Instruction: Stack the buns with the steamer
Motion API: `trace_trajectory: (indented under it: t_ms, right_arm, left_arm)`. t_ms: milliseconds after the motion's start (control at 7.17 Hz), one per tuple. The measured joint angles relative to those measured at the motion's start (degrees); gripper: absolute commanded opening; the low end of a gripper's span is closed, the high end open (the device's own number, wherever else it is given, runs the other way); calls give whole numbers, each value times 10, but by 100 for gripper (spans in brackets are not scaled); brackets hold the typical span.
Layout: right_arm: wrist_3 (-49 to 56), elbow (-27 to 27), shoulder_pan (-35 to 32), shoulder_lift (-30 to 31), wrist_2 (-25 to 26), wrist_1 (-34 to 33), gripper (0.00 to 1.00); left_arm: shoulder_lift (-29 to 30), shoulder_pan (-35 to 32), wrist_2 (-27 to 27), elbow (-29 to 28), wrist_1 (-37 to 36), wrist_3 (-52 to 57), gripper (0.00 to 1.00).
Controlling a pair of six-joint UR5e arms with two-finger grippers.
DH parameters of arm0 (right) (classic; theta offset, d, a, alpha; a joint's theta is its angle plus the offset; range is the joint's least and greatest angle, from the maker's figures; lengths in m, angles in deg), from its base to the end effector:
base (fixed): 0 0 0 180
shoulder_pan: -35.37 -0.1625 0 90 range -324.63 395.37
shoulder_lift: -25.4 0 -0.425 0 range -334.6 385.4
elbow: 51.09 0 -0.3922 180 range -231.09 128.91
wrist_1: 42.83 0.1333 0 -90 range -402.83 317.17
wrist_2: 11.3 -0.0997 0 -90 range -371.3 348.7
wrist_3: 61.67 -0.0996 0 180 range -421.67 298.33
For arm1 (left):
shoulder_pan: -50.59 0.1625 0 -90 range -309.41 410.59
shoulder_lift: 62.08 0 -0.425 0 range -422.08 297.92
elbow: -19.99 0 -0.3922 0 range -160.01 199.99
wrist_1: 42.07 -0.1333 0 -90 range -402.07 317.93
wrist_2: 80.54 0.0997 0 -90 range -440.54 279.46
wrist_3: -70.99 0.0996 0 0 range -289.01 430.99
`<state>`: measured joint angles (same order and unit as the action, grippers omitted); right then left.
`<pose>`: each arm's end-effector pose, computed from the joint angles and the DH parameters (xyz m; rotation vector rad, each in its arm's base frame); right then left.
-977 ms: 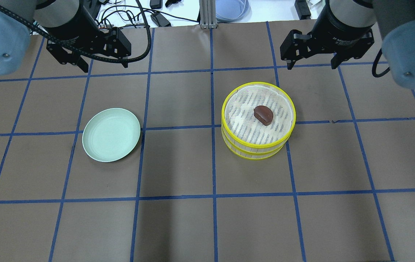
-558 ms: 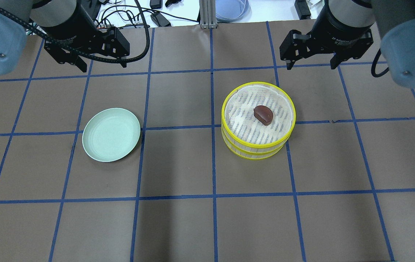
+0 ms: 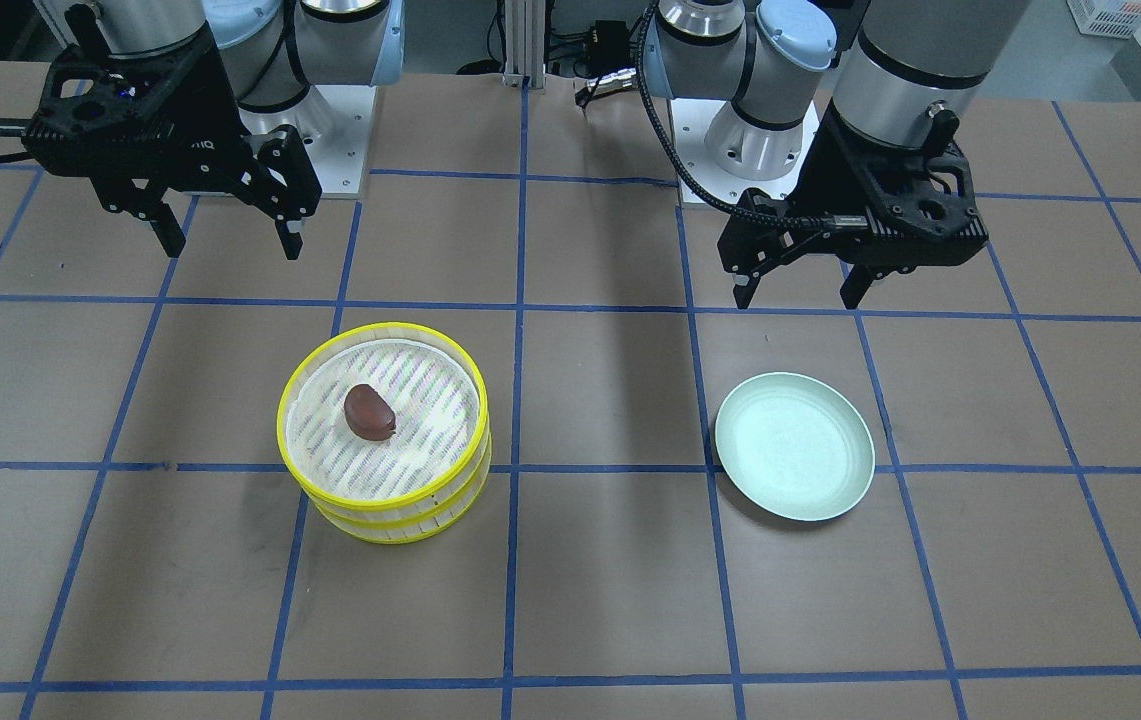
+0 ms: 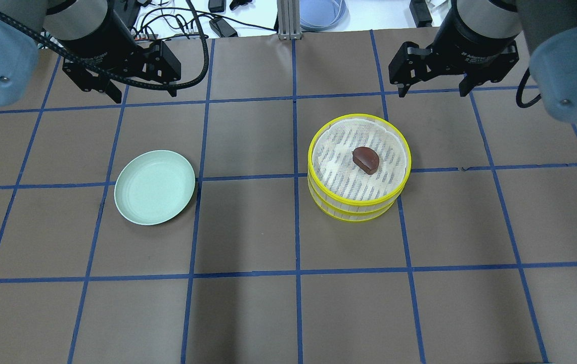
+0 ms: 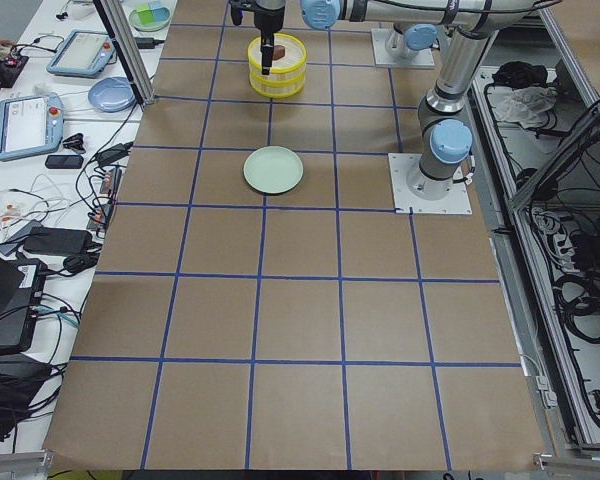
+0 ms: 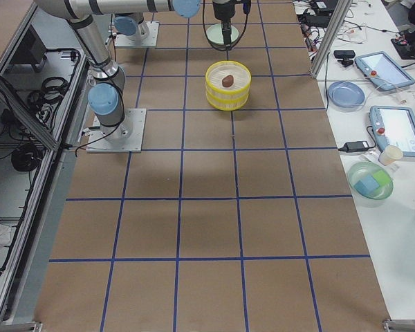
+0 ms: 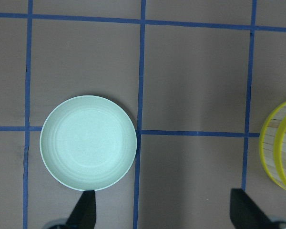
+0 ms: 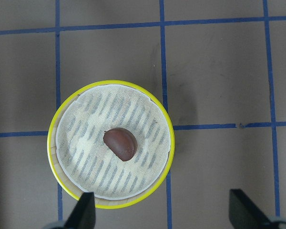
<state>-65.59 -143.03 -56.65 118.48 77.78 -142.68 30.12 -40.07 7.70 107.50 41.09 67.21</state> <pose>0.1520 -0.4811 0.5159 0.0490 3.1012 -0.2967 -0.1423 -0.5182 0.5028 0.0814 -3.0992 0.1912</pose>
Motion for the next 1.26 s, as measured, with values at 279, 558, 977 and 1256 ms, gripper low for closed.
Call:
trace_trajectory:
  t_ms: [279, 558, 977, 1256]
  right_arm:
    - [0, 0, 0, 0, 0, 0, 100]
    - [1, 0, 0, 0, 0, 0, 100]
    - [21, 1, 1, 1, 0, 0, 100]
    - [29, 1, 1, 1, 0, 1, 100]
  left_arm:
    - [1, -1, 0, 1, 2, 0, 100]
    - [0, -2, -1, 1, 2, 0, 100]
    - [-3, -6, -1, 5, 2, -3, 100]
    - [-4, -8, -1, 8, 2, -4, 100]
